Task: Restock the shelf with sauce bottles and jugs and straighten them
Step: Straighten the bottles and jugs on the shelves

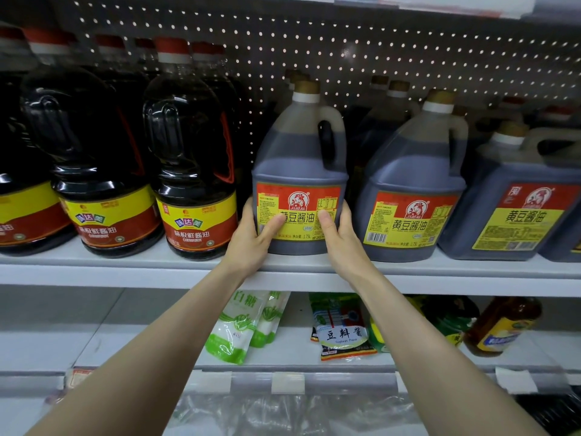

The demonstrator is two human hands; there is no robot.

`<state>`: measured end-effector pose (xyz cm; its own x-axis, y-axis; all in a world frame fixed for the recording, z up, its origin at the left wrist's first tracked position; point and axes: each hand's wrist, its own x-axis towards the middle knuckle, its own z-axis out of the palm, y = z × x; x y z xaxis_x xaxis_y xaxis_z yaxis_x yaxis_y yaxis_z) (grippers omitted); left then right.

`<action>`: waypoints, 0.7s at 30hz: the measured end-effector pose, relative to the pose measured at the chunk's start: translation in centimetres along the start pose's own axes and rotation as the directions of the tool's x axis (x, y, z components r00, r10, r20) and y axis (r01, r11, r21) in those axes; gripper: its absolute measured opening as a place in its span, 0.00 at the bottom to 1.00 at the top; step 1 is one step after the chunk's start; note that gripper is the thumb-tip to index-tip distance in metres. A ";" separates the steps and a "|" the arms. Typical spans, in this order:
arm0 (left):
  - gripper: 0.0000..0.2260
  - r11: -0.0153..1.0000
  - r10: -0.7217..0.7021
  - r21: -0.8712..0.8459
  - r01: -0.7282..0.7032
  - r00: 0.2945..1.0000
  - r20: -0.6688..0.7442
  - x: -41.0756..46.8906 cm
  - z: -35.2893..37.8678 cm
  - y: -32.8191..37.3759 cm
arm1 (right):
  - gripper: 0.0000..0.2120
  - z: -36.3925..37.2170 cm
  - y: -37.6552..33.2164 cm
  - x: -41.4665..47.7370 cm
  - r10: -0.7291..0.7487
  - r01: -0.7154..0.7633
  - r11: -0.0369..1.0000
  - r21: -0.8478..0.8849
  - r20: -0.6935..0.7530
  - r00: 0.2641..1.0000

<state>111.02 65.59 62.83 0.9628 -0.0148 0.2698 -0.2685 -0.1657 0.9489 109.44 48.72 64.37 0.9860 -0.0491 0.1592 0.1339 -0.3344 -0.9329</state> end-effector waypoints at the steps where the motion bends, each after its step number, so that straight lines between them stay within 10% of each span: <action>1: 0.25 1.000 0.000 -0.001 0.000 1.000 0.000 0.0 0.0 0.0 | 0.27 0.0 0.0 0.0 0.000 0.000 1.000 0.001 0.001 1.000; 21: 0.28 0.972 0.050 0.236 -0.010 0.986 -0.161 -6.6 2.7 4.6 | 0.24 -5.2 -1.5 -6.2 -0.045 0.059 0.991 0.117 -0.115 0.992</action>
<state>103.55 62.24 64.98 0.9307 0.1363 0.3395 -0.2635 -0.3940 0.8805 102.60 44.59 66.44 0.9610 -0.1419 0.2373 0.2023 -0.2241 -0.9533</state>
